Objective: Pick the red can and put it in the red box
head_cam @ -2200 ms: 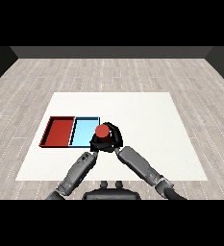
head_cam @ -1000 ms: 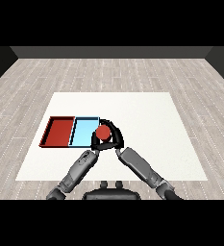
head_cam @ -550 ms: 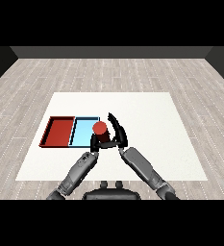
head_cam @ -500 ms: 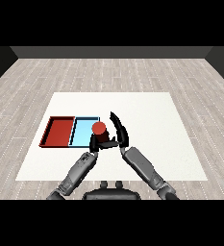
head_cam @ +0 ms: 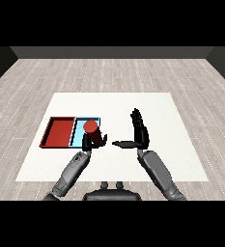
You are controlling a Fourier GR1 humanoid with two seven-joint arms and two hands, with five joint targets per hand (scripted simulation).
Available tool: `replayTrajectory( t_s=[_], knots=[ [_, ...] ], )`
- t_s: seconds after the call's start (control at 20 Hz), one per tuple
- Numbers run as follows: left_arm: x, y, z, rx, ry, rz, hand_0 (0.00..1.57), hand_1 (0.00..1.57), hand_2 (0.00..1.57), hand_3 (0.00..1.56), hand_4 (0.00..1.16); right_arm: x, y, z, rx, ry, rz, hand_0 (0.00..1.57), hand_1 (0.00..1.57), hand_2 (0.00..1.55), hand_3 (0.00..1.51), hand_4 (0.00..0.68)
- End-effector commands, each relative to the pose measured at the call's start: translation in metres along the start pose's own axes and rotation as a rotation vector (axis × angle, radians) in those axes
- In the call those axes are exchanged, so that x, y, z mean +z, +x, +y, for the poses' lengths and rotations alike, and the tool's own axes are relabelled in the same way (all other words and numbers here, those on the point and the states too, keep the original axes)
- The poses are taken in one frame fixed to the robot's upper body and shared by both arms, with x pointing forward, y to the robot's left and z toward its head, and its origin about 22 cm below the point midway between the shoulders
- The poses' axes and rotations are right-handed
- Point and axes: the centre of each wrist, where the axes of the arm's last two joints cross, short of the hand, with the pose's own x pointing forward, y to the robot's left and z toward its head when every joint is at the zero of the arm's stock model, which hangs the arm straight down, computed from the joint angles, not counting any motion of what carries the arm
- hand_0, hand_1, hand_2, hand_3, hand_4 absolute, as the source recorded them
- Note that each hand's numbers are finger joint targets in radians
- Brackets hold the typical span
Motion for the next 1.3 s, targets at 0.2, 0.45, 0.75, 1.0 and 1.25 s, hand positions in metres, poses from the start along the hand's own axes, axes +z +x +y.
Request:
replayTrajectory(
  t_s=[0.2, 0.45, 0.75, 1.0, 1.25],
  knots=[
    [-0.041, 0.014, 0.081, -0.225, 0.121, -0.069, 1.57, 1.57, 1.56, 1.47, 1.12, 0.052, 0.004, -0.088, 0.085, -0.145, 0.038, 0.00, 0.00, 0.00, 0.00, 0.000],
    [-0.050, 0.006, 0.139, -0.342, 0.208, 0.022, 1.57, 1.57, 1.55, 1.46, 1.12, 0.062, 0.004, -0.114, 0.150, -0.180, 0.081, 0.00, 0.00, 0.00, 0.00, 0.000],
    [-0.075, -0.012, 0.178, -0.414, 0.260, 0.143, 1.57, 1.57, 1.57, 1.50, 1.12, 0.065, -0.011, -0.127, 0.225, -0.221, 0.095, 0.00, 0.00, 0.00, 0.00, 0.000],
    [-0.097, -0.018, 0.212, -0.530, 0.283, 0.255, 1.57, 1.57, 1.56, 1.47, 1.09, 0.065, -0.027, -0.127, 0.248, -0.236, 0.159, 0.00, 0.00, 0.00, 0.00, 0.000],
    [-0.102, -0.039, 0.205, -0.564, 0.311, 0.366, 1.57, 1.57, 1.56, 1.50, 1.05, 0.055, -0.030, -0.136, 0.224, -0.226, 0.170, 0.00, 0.00, 0.00, 0.00, 0.000]
  ],
)
